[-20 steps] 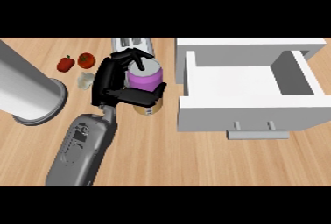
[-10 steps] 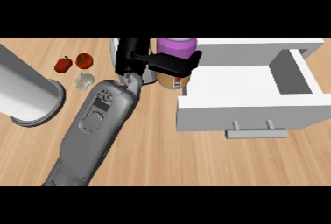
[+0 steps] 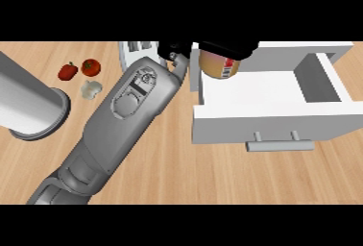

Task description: Pick up the can, place it into the drawer and close the drawer

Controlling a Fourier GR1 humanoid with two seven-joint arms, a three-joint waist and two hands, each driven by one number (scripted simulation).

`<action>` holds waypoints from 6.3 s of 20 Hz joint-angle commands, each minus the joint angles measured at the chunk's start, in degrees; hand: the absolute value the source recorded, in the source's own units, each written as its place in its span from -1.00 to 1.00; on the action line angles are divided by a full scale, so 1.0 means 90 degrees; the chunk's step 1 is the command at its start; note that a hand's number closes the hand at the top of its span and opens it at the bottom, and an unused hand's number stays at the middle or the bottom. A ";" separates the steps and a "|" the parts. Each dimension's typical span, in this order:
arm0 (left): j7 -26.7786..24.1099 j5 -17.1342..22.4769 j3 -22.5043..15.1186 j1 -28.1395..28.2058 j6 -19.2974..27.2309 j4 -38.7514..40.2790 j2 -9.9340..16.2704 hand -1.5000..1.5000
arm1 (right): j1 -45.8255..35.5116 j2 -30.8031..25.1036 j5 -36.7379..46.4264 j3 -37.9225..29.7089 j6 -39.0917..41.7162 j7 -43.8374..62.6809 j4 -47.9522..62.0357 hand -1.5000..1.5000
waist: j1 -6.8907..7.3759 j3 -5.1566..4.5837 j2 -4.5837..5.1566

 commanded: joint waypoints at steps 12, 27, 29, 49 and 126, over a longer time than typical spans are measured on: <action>-0.0896 0.1300 -0.0856 -0.1667 0.0604 0.2565 0.0001 1.00 | -0.0329 -0.0128 0.0182 0.0076 0.0061 -0.0170 0.0427 -1.00 | -0.0225 0.0008 0.0062; -0.1666 0.2277 -0.1718 -0.1761 0.0773 0.3647 0.0001 1.00 | -0.0676 -0.0256 0.0071 0.0056 0.0053 0.0054 0.0465 -1.00 | -0.0424 0.0013 0.0109; -0.1514 0.2315 -0.1883 -0.2125 0.0991 0.3775 0.0001 1.00 | -0.0776 -0.0159 0.0063 0.0145 0.0005 0.0017 0.0504 -1.00 | -0.0548 0.0019 0.0138; -0.2230 0.2833 -0.2517 -0.1728 0.1560 0.4387 0.0001 -1.00 | -0.1069 -0.0188 0.0268 0.0385 -0.0070 0.0190 0.0399 -1.00 | -0.0710 0.0015 0.0198; -0.0011 0.2976 -0.2699 0.0565 0.1754 -0.0857 0.3114 -1.00 | -0.7145 -0.0887 0.8603 0.0835 -0.5613 -0.1209 1.0402 -1.00 | 0.0694 0.0007 0.0088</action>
